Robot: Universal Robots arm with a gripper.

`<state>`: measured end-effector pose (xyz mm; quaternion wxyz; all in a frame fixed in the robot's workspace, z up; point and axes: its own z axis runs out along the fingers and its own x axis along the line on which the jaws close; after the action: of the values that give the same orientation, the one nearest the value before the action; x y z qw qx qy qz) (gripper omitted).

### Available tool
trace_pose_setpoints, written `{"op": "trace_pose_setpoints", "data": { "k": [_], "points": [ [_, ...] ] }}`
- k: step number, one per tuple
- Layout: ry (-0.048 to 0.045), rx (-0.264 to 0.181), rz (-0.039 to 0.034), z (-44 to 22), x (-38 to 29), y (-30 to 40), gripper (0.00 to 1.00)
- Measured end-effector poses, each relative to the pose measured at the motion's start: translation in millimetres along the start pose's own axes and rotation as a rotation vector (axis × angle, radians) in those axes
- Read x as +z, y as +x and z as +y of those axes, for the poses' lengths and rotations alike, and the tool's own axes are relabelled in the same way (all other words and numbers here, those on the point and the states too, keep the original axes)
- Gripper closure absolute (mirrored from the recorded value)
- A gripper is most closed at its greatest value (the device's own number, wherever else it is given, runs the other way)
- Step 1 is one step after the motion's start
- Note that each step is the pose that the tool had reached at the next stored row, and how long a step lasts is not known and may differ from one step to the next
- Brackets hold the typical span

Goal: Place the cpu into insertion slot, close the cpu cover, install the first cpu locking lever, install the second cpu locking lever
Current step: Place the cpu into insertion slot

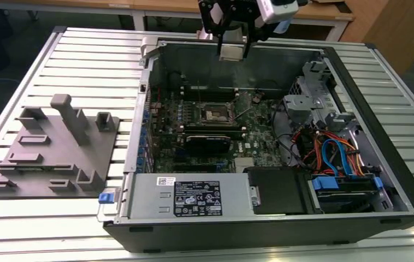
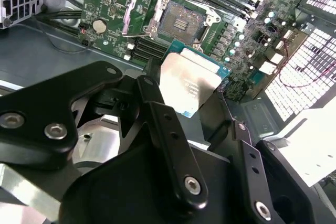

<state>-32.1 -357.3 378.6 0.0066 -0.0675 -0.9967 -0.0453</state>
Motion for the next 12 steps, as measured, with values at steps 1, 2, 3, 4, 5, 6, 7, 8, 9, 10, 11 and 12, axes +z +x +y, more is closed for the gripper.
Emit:
{"op": "trace_pose_setpoints", "data": {
  "k": [1, 2, 3, 4, 5, 6, 7, 8, 9, 10, 11, 12],
  "points": [
    [0.0000, 0.003, -0.0002, 0.0, 0.0, 0.0, 0.46],
    [-0.0001, 0.006, -0.0005, 0.0, 0.0, 0.0, 0.46],
    [-0.0001, 0.009, -0.0008, 0.0, 0.0, 0.0, 0.46],
    [-0.0002, 0.012, -0.0011, 0.0, 0.0, 0.0, 0.46],
    [-0.0002, 0.016, -0.0014, 0.0, 0.0, 0.0, 0.46],
    [-0.0003, 0.019, -0.0017, 0.0, 0.0, 0.0, 0.46],
    [-0.0004, 0.023, -0.0020, 0.0, 0.0, 0.0, 0.46],
    [-0.0005, 0.026, -0.0023, 0.0, 0.0, 0.0, 0.46],
    [-0.0006, 0.028, -0.0025, 0.0, 0.0, 0.0, 0.46],
    [-0.0006, 0.031, -0.0027, 0.0, 0.0, 0.0, 0.46],
    [-0.0006, 0.031, -0.0028, 0.0, 0.0, 0.0, 0.46],
    [-0.0006, 0.032, -0.0028, 0.0, 0.0, 0.0, 0.46]
  ]
}}
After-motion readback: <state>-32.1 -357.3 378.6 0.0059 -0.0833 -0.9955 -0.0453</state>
